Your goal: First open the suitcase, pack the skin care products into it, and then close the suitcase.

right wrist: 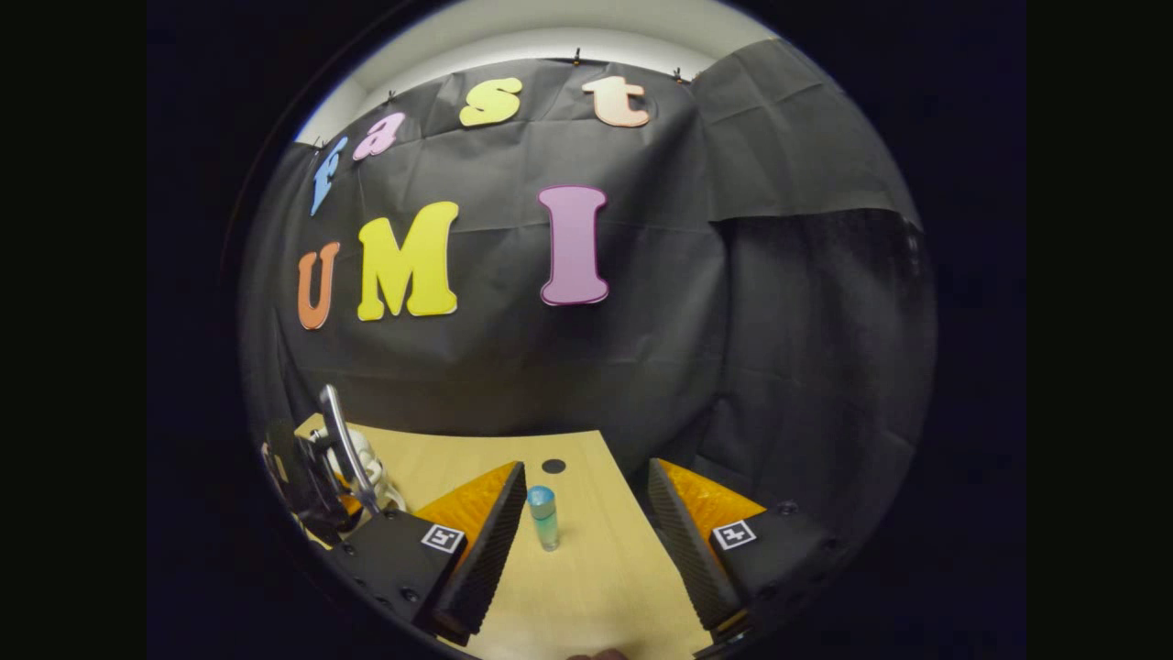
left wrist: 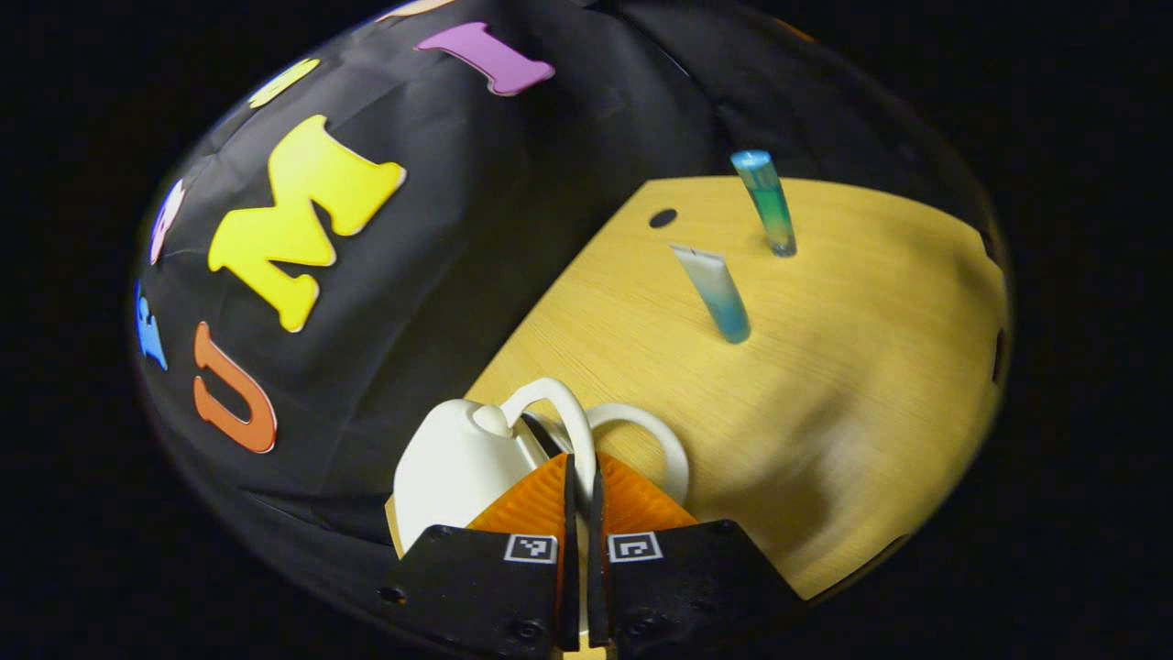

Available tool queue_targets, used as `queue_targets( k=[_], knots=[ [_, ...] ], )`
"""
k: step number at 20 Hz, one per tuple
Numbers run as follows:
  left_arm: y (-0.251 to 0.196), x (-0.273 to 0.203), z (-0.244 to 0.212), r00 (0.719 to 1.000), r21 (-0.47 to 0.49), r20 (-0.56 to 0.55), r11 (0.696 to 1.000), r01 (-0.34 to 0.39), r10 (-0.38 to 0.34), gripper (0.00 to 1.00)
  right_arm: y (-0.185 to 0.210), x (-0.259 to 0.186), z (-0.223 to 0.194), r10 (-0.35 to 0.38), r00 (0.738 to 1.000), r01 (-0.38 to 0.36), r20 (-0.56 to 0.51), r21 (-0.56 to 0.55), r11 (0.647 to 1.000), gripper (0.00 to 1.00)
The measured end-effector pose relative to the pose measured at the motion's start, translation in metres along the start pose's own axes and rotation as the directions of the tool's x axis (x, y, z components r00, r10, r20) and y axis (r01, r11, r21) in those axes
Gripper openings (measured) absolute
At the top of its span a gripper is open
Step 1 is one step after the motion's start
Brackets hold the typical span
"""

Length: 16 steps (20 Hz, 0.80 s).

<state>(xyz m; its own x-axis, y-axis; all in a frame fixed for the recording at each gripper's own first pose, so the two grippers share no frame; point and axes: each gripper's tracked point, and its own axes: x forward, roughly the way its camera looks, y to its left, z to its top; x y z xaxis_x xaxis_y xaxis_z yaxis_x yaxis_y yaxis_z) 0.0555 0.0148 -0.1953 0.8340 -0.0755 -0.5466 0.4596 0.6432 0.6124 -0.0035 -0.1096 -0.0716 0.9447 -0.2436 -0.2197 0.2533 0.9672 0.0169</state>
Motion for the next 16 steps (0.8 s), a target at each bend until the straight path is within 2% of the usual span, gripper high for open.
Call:
queue_targets(
  k=[3,6,8,11,14,16],
  knots=[
    [0.067,-0.031,0.013,0.991,-0.115,0.087,0.989,-0.09,0.1,0.03,0.029,0.001,0.011,0.046,0.999,-0.046,0.018,-0.005,0.999,0.78],
    [0.155,-0.052,-0.01,0.971,-0.245,0.121,0.954,-0.17,0.204,0.03,0.061,-0.003,0.023,0.098,0.995,-0.097,0.037,-0.014,0.995,0.78],
    [0.213,-0.066,-0.045,0.951,-0.322,0.117,0.917,-0.235,0.285,0.03,0.08,-0.005,0.029,0.13,0.99,-0.128,0.049,-0.03,0.991,0.79],
    [0.278,-0.07,-0.116,0.919,-0.421,0.073,0.847,-0.323,0.387,0.03,0.102,-0.011,0.032,0.157,0.986,-0.154,0.05,-0.056,0.986,0.8],
    [0.319,-0.061,-0.194,0.902,-0.493,0.007,0.786,-0.372,0.432,0.03,0.118,-0.017,0.031,0.163,0.986,-0.158,0.045,-0.096,0.983,0.8],
    [0.332,-0.047,-0.244,0.904,-0.557,-0.05,0.74,-0.378,0.424,0.03,0.127,-0.02,0.028,0.161,0.986,-0.155,0.034,-0.125,0.98,0.8]
  ],
)
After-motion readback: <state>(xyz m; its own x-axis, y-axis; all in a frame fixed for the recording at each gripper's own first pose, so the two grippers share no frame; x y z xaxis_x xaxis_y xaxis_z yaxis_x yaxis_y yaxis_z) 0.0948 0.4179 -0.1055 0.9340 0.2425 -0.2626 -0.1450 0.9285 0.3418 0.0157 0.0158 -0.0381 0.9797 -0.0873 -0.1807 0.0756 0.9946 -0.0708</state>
